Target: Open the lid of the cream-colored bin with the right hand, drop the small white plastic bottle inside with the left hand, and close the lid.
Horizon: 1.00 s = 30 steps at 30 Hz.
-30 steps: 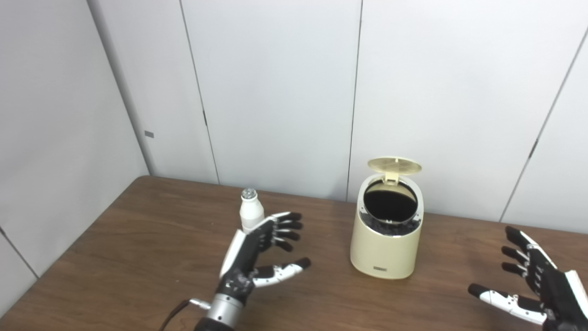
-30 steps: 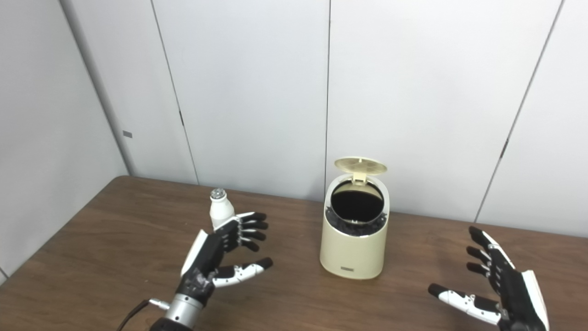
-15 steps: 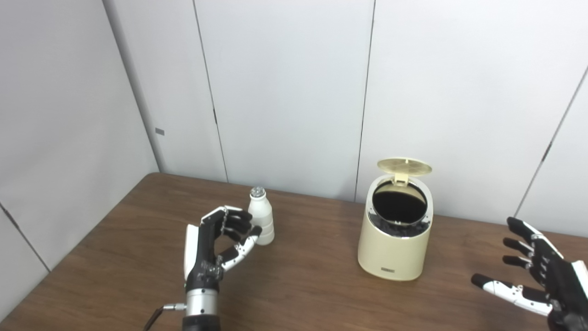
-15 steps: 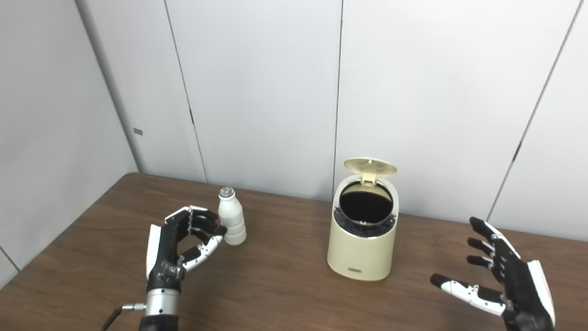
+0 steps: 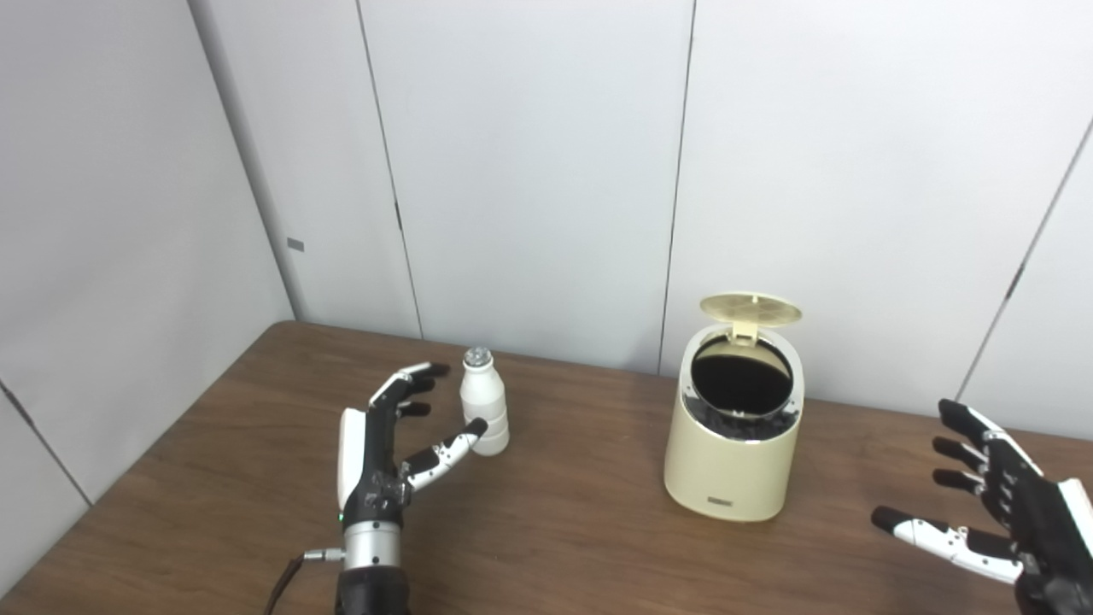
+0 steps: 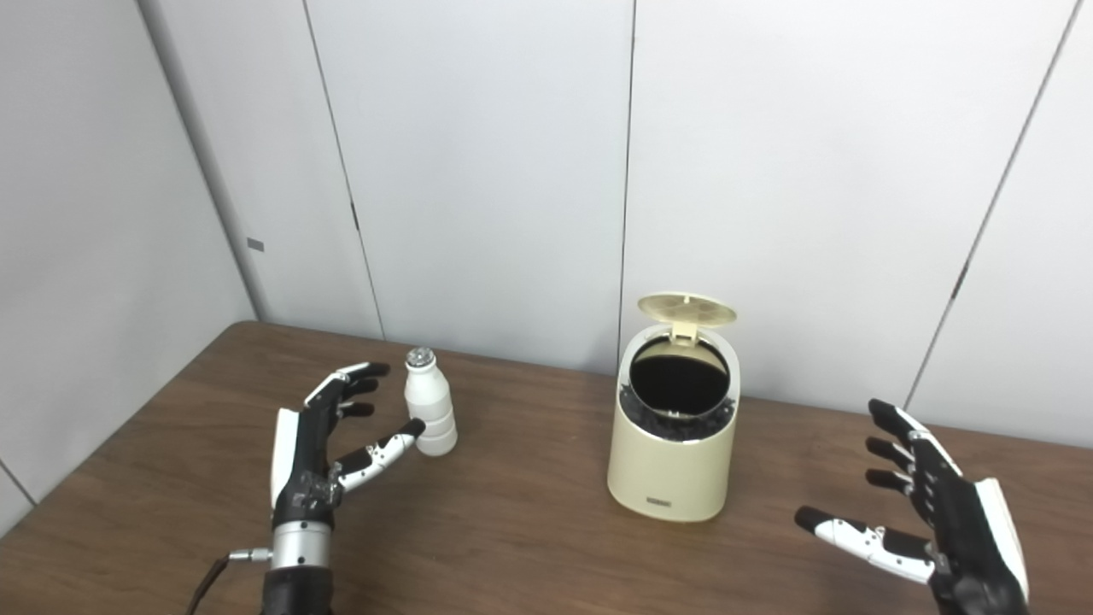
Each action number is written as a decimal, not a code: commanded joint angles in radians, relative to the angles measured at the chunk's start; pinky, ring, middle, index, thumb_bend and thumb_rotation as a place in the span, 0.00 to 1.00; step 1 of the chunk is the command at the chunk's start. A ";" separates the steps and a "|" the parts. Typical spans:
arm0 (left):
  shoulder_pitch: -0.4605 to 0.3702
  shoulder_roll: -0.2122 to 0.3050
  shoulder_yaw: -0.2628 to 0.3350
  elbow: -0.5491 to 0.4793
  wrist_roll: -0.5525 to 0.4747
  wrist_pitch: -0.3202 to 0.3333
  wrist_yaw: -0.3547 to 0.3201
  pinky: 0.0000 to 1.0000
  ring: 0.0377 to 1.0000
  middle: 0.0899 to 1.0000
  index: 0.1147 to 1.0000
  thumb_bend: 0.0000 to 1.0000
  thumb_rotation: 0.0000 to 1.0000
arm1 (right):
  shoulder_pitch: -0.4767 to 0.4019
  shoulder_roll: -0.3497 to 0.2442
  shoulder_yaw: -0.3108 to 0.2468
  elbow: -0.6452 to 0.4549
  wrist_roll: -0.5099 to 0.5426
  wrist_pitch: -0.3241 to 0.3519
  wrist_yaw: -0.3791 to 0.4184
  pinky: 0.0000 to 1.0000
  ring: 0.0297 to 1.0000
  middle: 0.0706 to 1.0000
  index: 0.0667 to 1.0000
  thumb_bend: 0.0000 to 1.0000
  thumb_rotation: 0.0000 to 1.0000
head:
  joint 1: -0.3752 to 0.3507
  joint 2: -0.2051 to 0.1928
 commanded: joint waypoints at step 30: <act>-0.115 0.060 -0.014 0.174 -0.017 -0.034 0.021 0.62 0.71 0.74 0.75 0.78 0.06 | -0.043 0.000 0.013 -0.110 -0.027 0.075 0.016 0.75 0.84 0.88 0.86 0.62 0.00 | -0.006 0.003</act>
